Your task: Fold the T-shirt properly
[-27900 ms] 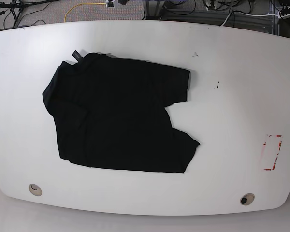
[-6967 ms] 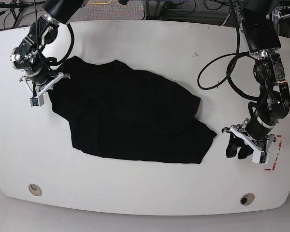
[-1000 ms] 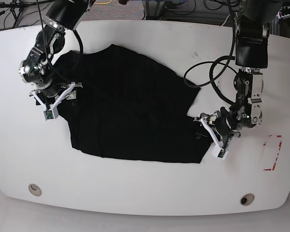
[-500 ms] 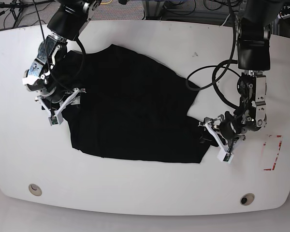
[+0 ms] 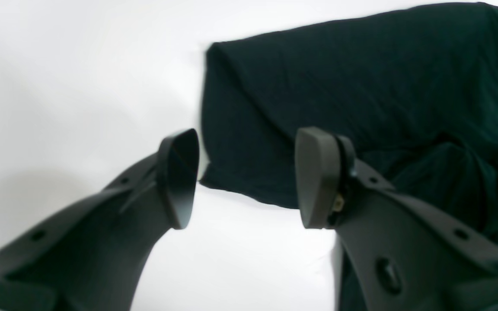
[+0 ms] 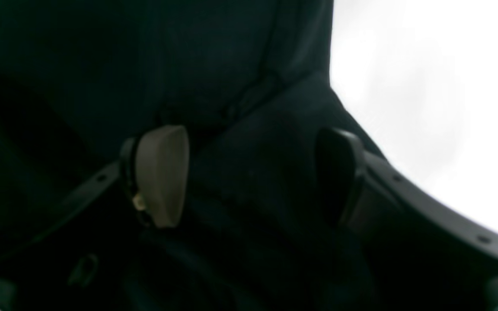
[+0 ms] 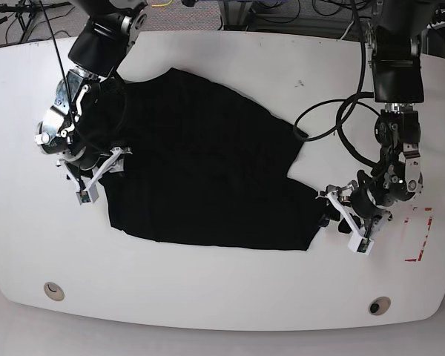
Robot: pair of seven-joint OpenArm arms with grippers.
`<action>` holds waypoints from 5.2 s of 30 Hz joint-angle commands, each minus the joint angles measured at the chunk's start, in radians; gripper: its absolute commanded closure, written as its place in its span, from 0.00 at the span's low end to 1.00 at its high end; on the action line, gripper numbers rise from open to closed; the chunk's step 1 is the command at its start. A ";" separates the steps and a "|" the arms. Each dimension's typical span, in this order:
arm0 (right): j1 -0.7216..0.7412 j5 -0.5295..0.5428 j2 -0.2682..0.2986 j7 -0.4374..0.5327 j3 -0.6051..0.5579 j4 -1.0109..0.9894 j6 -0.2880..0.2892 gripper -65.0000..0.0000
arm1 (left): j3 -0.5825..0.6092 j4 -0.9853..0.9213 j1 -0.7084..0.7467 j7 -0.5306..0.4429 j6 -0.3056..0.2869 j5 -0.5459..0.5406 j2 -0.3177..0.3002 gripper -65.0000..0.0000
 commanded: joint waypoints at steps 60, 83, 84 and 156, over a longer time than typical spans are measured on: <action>-0.006 -0.009 0.016 0.041 -0.013 -0.042 0.001 0.90 | 0.002 -0.096 -0.011 -0.018 -0.010 -0.018 -0.028 0.48; -0.050 -0.011 0.011 0.036 -0.008 0.086 0.001 1.00 | -0.001 -0.080 0.013 -0.026 -0.010 -0.012 -0.029 0.49; -0.059 -0.010 0.012 0.038 -0.008 0.095 0.001 1.00 | -0.002 -0.076 0.015 -0.029 -0.011 -0.013 -0.030 0.49; -0.172 -0.008 -0.006 0.003 0.016 0.341 0.001 0.99 | 0.005 -0.464 -0.108 -0.113 -0.075 -0.042 0.027 0.47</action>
